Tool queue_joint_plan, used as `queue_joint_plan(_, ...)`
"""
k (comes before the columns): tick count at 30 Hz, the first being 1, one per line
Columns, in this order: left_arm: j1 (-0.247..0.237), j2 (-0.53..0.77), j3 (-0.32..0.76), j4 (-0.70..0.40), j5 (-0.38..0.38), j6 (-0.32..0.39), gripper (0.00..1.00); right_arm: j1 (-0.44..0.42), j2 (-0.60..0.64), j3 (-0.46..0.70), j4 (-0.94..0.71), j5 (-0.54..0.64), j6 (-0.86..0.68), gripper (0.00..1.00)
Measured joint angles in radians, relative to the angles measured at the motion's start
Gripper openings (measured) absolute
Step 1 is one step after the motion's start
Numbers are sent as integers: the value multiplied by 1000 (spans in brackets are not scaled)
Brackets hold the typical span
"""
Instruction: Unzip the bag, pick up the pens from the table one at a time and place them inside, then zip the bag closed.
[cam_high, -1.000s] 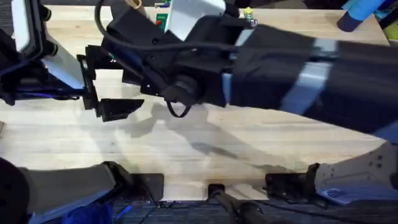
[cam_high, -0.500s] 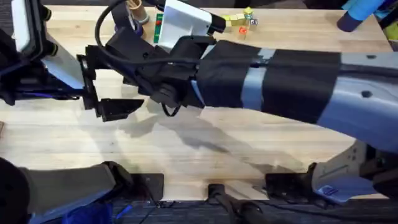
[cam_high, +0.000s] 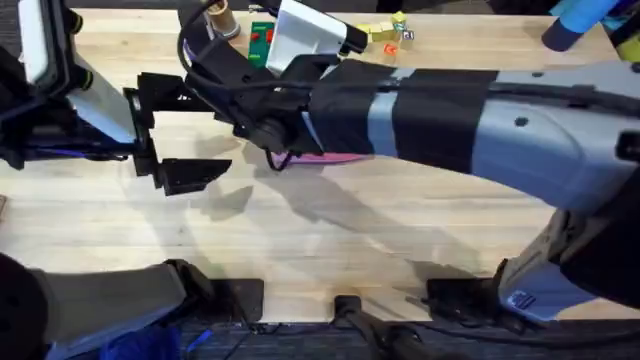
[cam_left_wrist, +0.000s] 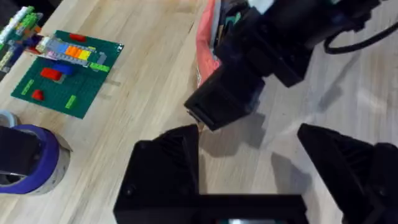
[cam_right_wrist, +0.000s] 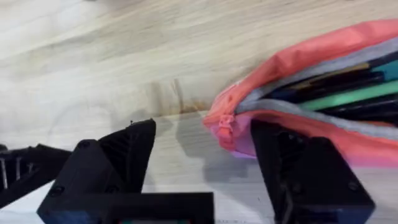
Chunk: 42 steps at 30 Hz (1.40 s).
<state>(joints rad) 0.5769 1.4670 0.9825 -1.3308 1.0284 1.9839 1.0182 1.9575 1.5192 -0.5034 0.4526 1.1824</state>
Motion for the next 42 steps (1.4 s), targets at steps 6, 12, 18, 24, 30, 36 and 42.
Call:
queue_joint_plan(6, 0, 0, 0, 0, 0, 0, 993, -5, 5, 0, -6, 1, 0, 690)
queue_joint_plan(12, 0, 0, 0, 0, 0, 0, 993, -9, 11, 0, -11, 4, 0, 490)
queue_joint_plan(18, 0, 0, 0, 0, 0, 0, 993, -10, 11, -3, -15, 7, 2, 172)
queue_joint_plan(24, 0, 0, 0, 0, 0, 0, 993, -10, 11, -4, -17, 7, 1, 37)
queue_joint_plan(30, 0, 0, 0, 0, 0, 0, 993, -10, 11, -4, -17, 7, 0, 29)
queue_joint_plan(36, 0, 0, 0, 0, 0, 0, 993, -10, 8, -5, -18, 6, 0, 31)
queue_joint_plan(42, 0, 0, 0, 0, 0, 0, 993, -10, -17, -11, -22, -1, 0, 31)
